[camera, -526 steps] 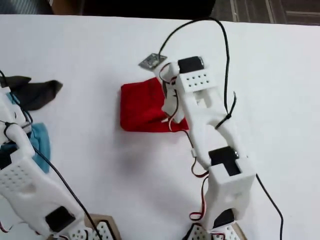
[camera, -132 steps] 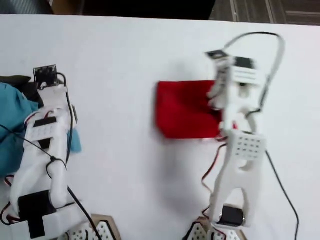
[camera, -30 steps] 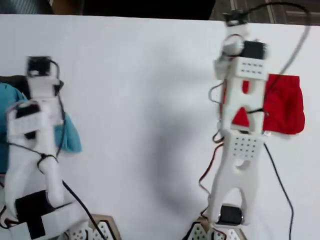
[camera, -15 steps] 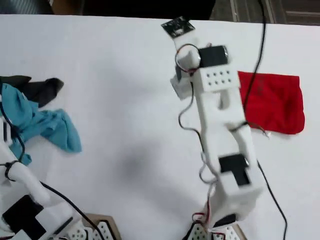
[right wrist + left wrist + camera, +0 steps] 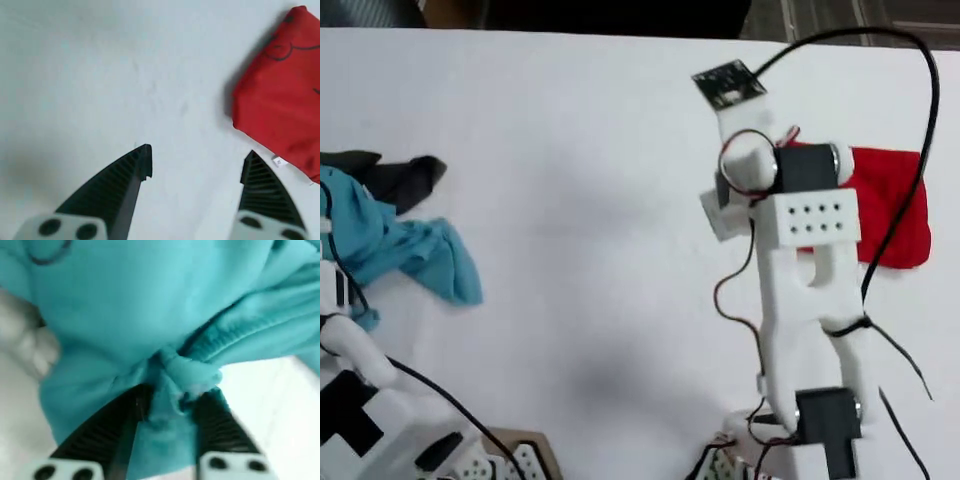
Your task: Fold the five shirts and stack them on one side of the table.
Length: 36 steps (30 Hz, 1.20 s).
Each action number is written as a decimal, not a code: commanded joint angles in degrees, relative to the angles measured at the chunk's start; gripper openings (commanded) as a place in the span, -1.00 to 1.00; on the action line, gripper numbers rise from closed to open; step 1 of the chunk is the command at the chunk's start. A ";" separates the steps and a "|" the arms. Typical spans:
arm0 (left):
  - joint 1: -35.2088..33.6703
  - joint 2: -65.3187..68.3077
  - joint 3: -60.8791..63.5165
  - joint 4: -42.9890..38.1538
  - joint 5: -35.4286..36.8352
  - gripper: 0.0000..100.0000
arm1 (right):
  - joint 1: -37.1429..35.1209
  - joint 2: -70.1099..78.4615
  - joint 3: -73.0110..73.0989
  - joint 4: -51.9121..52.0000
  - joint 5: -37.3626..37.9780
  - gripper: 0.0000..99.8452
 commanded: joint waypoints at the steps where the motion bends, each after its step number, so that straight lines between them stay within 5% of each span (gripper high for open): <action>1: 3.16 0.00 -7.34 5.63 3.69 -0.96 | 0.84 -3.12 0.97 -0.04 0.00 -0.42; 6: 12.92 0.00 -20.53 19.52 9.05 -0.95 | 0.75 -2.77 1.58 -0.04 -0.44 -0.42; 18: 49.49 0.00 -57.89 44.04 18.99 -0.95 | 5.76 -2.77 1.58 -0.22 -0.18 -0.42; 27: 63.91 0.18 -73.63 42.55 19.08 -0.95 | 21.58 -2.77 1.58 -0.22 0.00 -0.42; 36: 75.78 1.41 -74.59 41.85 24.79 -0.95 | 22.90 -2.68 1.58 -0.22 0.00 -0.42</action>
